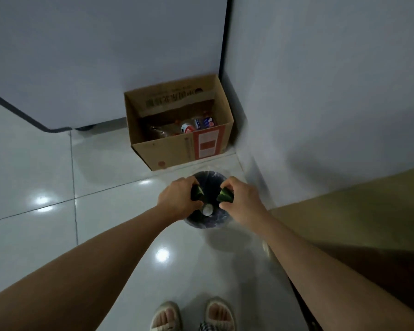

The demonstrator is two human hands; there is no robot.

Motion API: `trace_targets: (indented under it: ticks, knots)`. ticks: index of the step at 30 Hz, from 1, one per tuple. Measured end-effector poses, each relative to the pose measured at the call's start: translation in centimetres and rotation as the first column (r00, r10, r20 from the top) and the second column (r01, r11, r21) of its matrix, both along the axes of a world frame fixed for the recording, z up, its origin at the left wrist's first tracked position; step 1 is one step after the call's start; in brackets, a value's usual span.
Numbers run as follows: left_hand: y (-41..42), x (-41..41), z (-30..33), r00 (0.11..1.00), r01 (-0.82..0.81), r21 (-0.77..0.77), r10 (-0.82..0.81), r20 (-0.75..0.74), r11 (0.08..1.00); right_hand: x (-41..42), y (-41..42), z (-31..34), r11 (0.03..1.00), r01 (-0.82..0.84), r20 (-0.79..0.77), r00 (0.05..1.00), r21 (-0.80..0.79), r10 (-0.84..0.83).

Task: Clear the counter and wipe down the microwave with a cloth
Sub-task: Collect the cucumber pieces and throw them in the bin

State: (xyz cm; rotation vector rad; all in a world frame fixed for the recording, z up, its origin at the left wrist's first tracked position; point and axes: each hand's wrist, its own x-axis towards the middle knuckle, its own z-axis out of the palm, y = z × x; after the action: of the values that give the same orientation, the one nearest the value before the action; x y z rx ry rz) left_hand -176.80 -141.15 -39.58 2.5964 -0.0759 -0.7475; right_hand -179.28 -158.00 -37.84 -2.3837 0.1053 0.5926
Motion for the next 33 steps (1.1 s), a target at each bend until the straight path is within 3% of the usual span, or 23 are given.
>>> trace_targets:
  ticks: [8, 16, 25, 33]
  knots:
    - [0.3, 2.1, -15.1, 0.998, 0.009, 0.05, -0.012, 0.06, 0.999, 2.9, 1.5, -15.6, 0.996, -0.066, 0.024, 0.997, -0.067, 0.068]
    - [0.7, 2.8, -22.3, 0.995, 0.023, 0.098, -0.032, 0.099, 0.995, 4.5, 2.6, -23.7, 0.995, -0.066, 0.002, 0.998, -0.069, 0.066]
    - [0.2, 2.8, -21.9, 0.998, 0.056, 0.151, -0.061, 0.033, 0.987, 3.8, 2.2, -24.3, 0.989, -0.116, -0.069, 0.992, -0.089, 0.11]
    - [1.0, 1.1, -13.1, 0.993, 0.098, 0.11, -0.09, -0.077, 0.989, 2.2, 1.6, -15.4, 0.985, -0.121, -0.15, 0.983, -0.127, 0.101]
